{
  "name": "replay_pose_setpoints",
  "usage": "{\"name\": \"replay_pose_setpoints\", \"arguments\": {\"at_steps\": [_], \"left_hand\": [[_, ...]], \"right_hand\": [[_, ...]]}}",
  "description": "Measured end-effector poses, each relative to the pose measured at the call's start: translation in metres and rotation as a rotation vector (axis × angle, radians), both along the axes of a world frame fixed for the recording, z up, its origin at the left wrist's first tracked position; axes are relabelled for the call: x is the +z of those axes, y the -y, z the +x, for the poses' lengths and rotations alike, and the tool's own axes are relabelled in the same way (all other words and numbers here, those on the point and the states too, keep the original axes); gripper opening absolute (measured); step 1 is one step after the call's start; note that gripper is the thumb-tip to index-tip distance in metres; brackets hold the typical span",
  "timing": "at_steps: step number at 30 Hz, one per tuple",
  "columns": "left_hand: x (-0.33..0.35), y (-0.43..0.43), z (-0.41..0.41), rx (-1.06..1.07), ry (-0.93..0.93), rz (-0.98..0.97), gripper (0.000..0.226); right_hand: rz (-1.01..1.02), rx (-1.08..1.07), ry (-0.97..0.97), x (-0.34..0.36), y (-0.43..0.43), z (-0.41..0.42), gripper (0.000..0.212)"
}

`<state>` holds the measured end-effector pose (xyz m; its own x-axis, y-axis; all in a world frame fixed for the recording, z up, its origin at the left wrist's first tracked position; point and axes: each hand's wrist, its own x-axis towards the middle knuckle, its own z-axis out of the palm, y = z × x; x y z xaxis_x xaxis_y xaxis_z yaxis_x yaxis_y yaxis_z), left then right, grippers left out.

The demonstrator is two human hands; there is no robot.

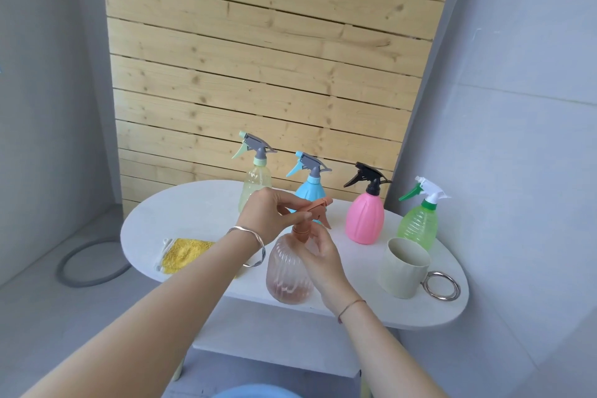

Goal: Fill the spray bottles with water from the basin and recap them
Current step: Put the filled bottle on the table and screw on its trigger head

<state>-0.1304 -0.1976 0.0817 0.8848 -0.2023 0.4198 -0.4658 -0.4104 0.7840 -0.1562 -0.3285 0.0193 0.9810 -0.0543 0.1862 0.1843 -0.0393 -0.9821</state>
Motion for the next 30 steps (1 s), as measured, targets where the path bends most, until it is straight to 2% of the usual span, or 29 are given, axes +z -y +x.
{"name": "replay_pose_setpoints", "arguments": {"at_steps": [5, 12, 15, 19, 25, 30], "left_hand": [[-0.004, 0.0, 0.002, -0.017, -0.016, -0.04, 0.019], [-0.009, -0.001, -0.001, -0.039, -0.016, -0.097, 0.019], [-0.012, -0.002, 0.0, -0.039, -0.032, -0.142, 0.021], [-0.011, -0.002, 0.003, -0.064, -0.042, -0.139, 0.019], [-0.012, -0.004, 0.006, -0.089, -0.042, -0.149, 0.021], [-0.01, -0.005, 0.01, -0.115, -0.049, -0.118, 0.021]], "right_hand": [[0.069, 0.077, -0.009, -0.005, 0.008, -0.001, 0.02], [0.185, -0.082, 0.04, -0.012, 0.0, 0.006, 0.022], [0.146, -0.089, 0.078, -0.012, -0.005, 0.005, 0.022], [0.023, 0.072, 0.073, -0.012, 0.008, 0.009, 0.015], [0.153, -0.135, 0.032, -0.011, -0.008, 0.01, 0.021], [-0.038, 0.181, 0.041, -0.005, 0.02, 0.01, 0.016]]}}
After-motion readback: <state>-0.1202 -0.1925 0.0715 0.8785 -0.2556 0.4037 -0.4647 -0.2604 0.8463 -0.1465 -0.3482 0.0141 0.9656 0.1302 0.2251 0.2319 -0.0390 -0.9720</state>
